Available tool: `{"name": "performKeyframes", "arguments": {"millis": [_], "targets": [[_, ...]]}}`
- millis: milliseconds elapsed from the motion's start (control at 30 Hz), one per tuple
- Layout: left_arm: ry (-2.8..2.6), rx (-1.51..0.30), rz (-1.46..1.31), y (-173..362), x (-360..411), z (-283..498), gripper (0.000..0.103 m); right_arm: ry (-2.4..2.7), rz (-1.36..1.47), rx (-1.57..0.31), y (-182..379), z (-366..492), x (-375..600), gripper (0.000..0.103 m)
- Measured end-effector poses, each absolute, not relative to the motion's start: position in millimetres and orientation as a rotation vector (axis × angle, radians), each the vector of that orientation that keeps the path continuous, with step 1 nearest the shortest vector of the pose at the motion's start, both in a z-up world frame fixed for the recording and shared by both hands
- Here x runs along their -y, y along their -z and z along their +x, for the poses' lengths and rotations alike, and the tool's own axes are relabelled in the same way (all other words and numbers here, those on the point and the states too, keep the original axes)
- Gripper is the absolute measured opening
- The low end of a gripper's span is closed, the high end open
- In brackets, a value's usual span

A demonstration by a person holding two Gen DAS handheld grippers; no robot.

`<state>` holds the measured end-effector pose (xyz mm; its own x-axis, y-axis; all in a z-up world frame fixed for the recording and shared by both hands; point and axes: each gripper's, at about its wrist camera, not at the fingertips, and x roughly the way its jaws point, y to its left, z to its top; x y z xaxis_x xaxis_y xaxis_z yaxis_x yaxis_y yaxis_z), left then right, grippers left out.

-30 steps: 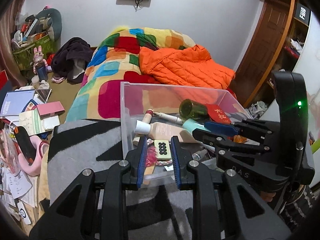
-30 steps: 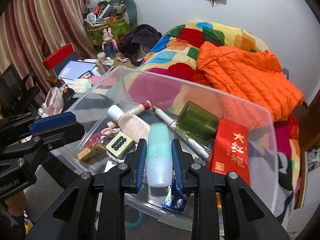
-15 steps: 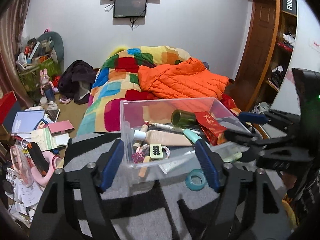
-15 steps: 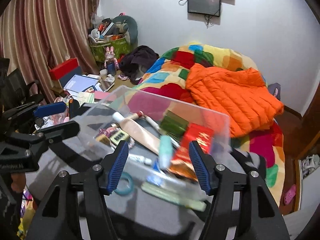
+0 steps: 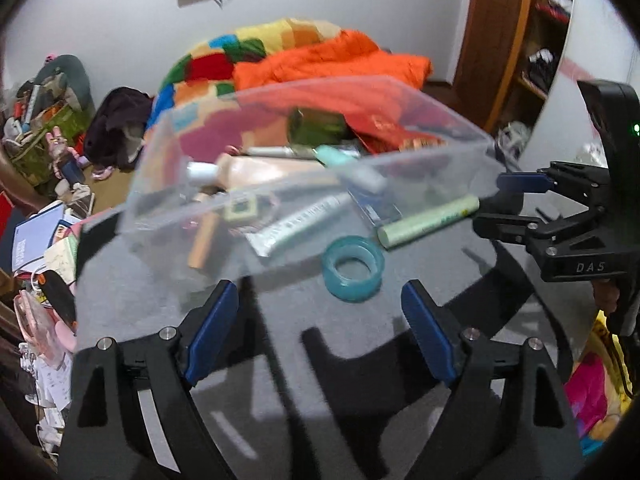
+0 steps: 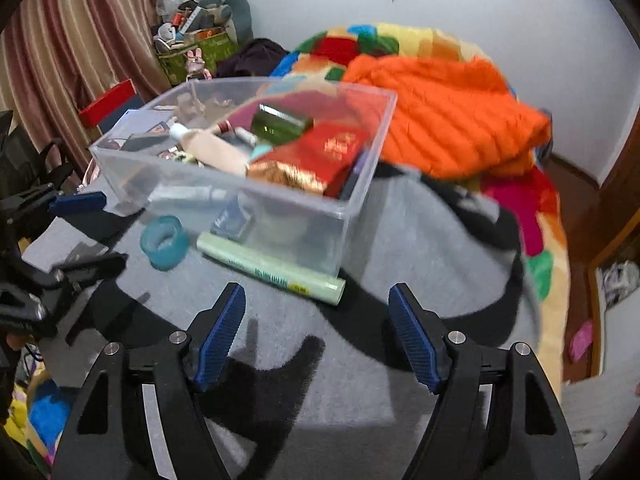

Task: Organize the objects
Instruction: 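Carry the charm and mint bottle into the clear box and open both tools, then grasp the teal tape roll with the left tool while the right tool grasps the green tube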

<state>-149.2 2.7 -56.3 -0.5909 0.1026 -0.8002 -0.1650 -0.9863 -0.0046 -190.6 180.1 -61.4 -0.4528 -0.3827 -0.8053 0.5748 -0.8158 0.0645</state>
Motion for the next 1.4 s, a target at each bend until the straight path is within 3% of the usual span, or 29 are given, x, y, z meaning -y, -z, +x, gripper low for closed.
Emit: {"name": "performKeyframes", "arguments": {"millis": [200, 267, 467, 567, 800, 933, 1133, 1267, 1400], "targets": [[-2.645, -0.208, -1.4, 68, -17, -169, 0.082, 2.24, 1.182, -0.268, 73, -198, -171, 0.064], [-2.631, -0.216, -1.424, 72, -20, -175, 0.077, 2.23, 1.188, -0.261, 75, -200, -169, 0.053], [-2.604, -0.18, -1.447, 81, -18, -180, 0.056, 2.164, 1.195, -0.268, 78, -191, -169, 0.026], [-2.586, -0.148, -1.444, 80, -14, -178, 0.039, 2.093, 1.178, -0.28, 76, -173, -173, 0.024], [-2.592, -0.154, -1.408, 75, -8, -158, 0.038, 2.024, 1.093, -0.379, 62, -142, -168, 0.025], [-2.591, -0.159, -1.384, 71, -4, -140, 0.038, 2.057, 1.066, -0.396, 57, -152, -153, 0.035], [-2.607, -0.124, -1.347, 67, 0, -126, 0.038, 2.027, 1.149, -0.432, 78, -174, -124, 0.035], [-2.632, -0.065, -1.3, 58, 6, -119, 0.038, 2.033, 1.111, -0.423, 75, -161, -124, 0.014], [-2.657, -0.027, -1.257, 50, 11, -115, 0.038, 2.042, 1.071, -0.455, 71, -140, -126, 0.014]]}}
